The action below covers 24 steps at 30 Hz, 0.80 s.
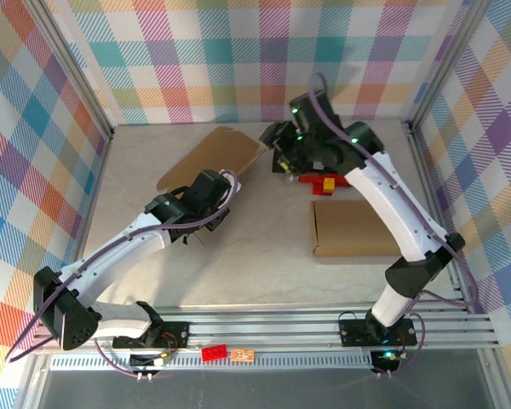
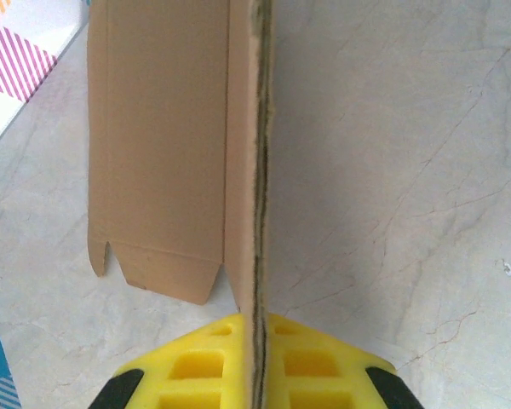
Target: Fold the paper box
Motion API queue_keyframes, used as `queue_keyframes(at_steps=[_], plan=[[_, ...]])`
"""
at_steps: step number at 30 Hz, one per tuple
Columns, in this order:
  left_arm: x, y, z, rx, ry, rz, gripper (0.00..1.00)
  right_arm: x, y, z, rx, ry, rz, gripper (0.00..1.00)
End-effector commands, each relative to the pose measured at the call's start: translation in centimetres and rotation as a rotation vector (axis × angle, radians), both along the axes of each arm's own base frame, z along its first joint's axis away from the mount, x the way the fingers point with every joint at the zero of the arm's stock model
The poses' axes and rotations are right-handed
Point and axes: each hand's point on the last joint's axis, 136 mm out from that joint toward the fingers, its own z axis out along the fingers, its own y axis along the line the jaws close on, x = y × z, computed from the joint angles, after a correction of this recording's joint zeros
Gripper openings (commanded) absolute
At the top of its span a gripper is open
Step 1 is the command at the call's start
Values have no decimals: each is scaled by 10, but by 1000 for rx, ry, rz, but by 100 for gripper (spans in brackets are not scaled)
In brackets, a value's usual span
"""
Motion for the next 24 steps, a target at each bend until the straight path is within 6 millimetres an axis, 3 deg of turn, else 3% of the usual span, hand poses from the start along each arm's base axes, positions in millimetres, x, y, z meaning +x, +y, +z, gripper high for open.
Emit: queue_keyframes(at_steps=[1,10,17,24], plan=[[2,-3,12,-29,-2,15,0,16,23,-33,8,91,-39,63],[3,-7,18,-42,4,12,0,25,63,-52,5,143,-8,57],[5,-10,19,-43,15,10,0,25,66,-62,-15,170,-10,40],[9,-13,21,-45,7,9,0,24,66,-72,-37,197,-7,30]])
